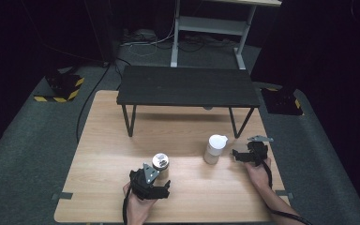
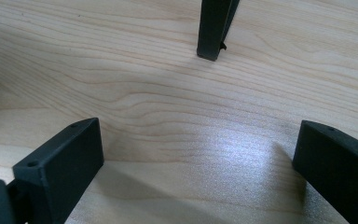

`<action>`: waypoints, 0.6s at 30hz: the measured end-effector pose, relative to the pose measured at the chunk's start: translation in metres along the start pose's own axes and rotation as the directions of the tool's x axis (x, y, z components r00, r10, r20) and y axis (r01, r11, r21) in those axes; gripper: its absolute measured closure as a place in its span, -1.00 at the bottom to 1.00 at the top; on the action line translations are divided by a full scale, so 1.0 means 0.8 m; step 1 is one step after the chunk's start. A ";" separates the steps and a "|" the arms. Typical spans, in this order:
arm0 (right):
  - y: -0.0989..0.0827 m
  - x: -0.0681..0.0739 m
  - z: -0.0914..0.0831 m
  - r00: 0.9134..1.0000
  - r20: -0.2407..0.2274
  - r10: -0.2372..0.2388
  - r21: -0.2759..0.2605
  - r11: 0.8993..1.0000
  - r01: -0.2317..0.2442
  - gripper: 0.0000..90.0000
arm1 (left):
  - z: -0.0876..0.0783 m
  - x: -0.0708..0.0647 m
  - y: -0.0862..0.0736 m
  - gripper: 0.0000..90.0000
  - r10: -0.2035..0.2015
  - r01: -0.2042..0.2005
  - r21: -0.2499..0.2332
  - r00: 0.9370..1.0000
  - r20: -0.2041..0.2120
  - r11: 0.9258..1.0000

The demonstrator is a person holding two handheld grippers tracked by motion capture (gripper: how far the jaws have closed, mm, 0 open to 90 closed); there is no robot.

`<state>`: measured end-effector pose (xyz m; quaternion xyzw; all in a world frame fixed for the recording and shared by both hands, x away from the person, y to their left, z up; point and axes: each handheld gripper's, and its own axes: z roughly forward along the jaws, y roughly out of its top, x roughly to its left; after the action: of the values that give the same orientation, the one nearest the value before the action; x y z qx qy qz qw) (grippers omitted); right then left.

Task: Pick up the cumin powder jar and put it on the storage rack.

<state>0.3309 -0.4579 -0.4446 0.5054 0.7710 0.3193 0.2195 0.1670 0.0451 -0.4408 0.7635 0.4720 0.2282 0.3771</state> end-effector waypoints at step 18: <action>0.000 0.000 0.000 1.000 0.000 0.001 0.000 1.000 -0.001 -0.98 | 0.020 -0.001 0.007 -0.78 -0.048 0.047 -0.051 0.998 -0.028 0.998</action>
<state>0.3309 -0.4578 -0.4445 0.5058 0.7709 0.3193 0.2192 0.1807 0.0369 -0.4461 0.7389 0.4896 0.2419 0.3947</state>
